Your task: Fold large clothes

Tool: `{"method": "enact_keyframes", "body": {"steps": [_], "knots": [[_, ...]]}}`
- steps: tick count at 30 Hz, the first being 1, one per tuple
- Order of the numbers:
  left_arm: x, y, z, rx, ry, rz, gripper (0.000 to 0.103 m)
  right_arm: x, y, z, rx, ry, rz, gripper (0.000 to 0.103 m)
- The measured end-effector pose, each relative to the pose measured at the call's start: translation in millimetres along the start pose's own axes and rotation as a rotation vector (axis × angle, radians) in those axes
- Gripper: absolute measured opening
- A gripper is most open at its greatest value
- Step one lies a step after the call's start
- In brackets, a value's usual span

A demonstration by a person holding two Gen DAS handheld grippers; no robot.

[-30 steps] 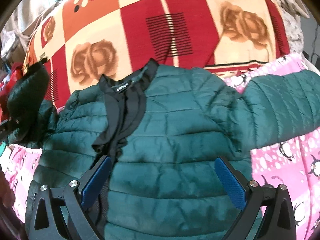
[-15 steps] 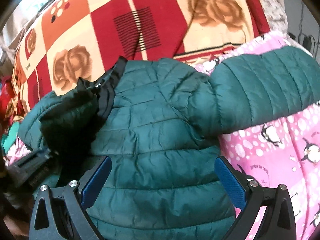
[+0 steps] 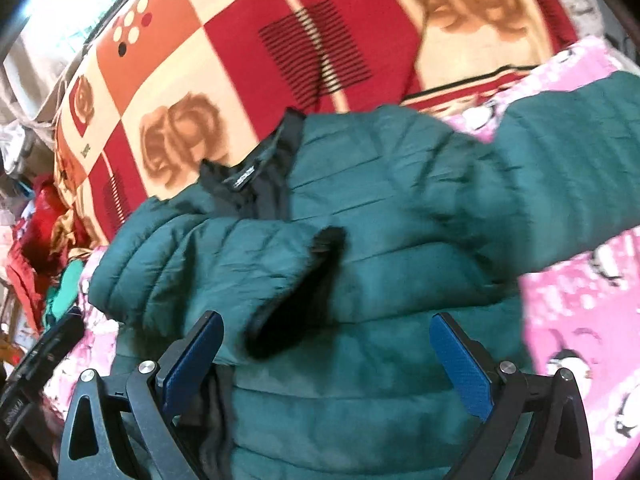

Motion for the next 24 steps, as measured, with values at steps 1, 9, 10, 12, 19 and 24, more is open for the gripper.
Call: {"method": "enact_keyframes", "body": {"steps": [1, 9, 10, 12, 19, 24], "knots": [[9.1, 0.4, -2.9, -0.013, 0.028, -0.005, 0.07, 4.7, 1.8, 7.8, 0.018, 0.004, 0.001, 0.103], [91.2, -1.7, -2.5, -0.024, 0.194, -0.148, 0.07, 30.1, 6.0, 46.3, 0.054, 0.034, -0.087, 0.022], [98.5, -2.3, 0.5, -0.021, 0.201, -0.168, 0.07, 32.6, 10.3, 38.7, 0.016, 0.01, -0.12, 0.022], [108.7, -3.4, 6.5, -0.021, 0.216, -0.196, 0.07, 33.7, 20.4, 24.5, -0.056, -0.044, -0.167, 0.021], [113.9, -6.2, 47.0, 0.045, 0.223, -0.237, 0.07, 4.8, 67.6, 23.5, -0.177, -0.278, -0.205, 0.019], [103.0, -5.6, 68.3, 0.082, 0.237, -0.215, 0.07, -28.4, 81.7, 58.8, -0.109, -0.298, -0.12, 0.019]]}}
Point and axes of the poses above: each gripper's, at about its wrist camera, not at the fingertips, and z roughly the way its jaws point, x to its left, y to its top, the point moved 1 cm from there along z, roughly the way its jaws point, and after that the axes turned 1 degree about x, right-handed, at the moved point
